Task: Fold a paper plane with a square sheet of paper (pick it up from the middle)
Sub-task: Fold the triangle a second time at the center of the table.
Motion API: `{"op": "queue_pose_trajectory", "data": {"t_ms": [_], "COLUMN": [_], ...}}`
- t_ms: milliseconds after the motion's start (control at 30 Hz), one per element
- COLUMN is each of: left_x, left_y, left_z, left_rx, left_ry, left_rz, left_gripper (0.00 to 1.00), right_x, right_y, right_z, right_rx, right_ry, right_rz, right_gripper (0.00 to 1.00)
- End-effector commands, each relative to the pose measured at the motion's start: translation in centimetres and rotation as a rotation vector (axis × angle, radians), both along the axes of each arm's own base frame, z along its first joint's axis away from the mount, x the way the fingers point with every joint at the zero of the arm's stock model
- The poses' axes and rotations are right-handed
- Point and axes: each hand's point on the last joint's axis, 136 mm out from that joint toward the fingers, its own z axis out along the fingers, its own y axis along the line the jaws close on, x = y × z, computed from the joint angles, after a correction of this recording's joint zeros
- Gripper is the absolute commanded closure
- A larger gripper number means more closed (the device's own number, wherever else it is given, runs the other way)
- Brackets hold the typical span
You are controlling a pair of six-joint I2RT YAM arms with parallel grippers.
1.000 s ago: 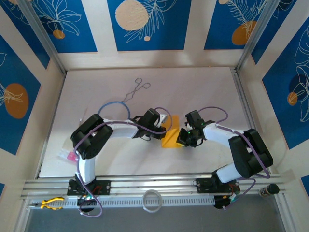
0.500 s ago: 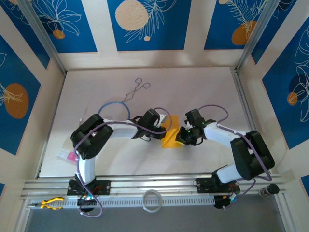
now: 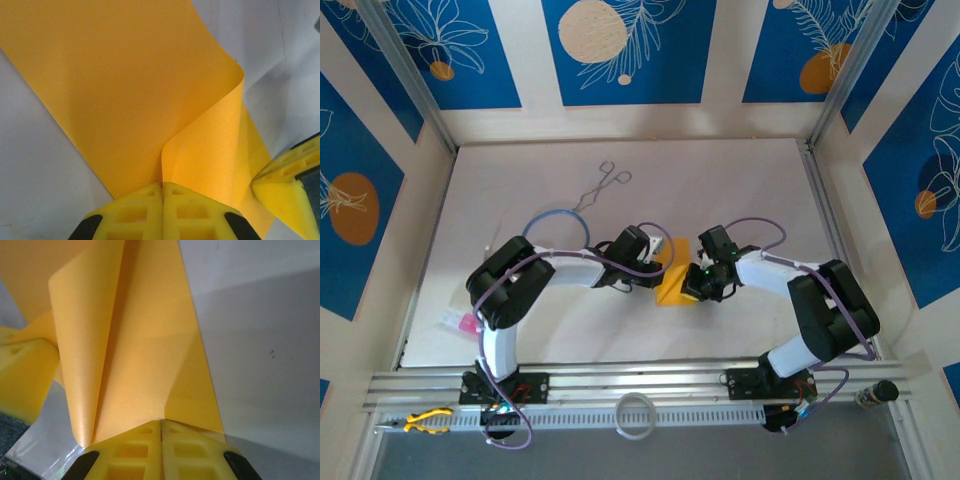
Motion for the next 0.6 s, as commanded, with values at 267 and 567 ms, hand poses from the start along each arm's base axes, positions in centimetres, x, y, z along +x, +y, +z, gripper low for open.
{"op": "queue_pose_trajectory", "data": {"t_ms": [267,567], "left_x": [-0.3,0.0], "left_y": [0.4,0.1], "left_z": [0.0,0.2], "left_rx": [0.010,0.013], "left_ry": [0.021,0.009], "left_rz": [-0.014,-0.032], "left_gripper": [1.00,1.00], "right_x": [2.7,3.9], "right_y": [1.6,2.9], "right_z": [4.1,4.0], "right_rx": [0.266,0.333], "right_ry": [-0.107,-0.090], "right_rz": [-0.113,-0.150], "right_gripper": [0.97,0.99]}}
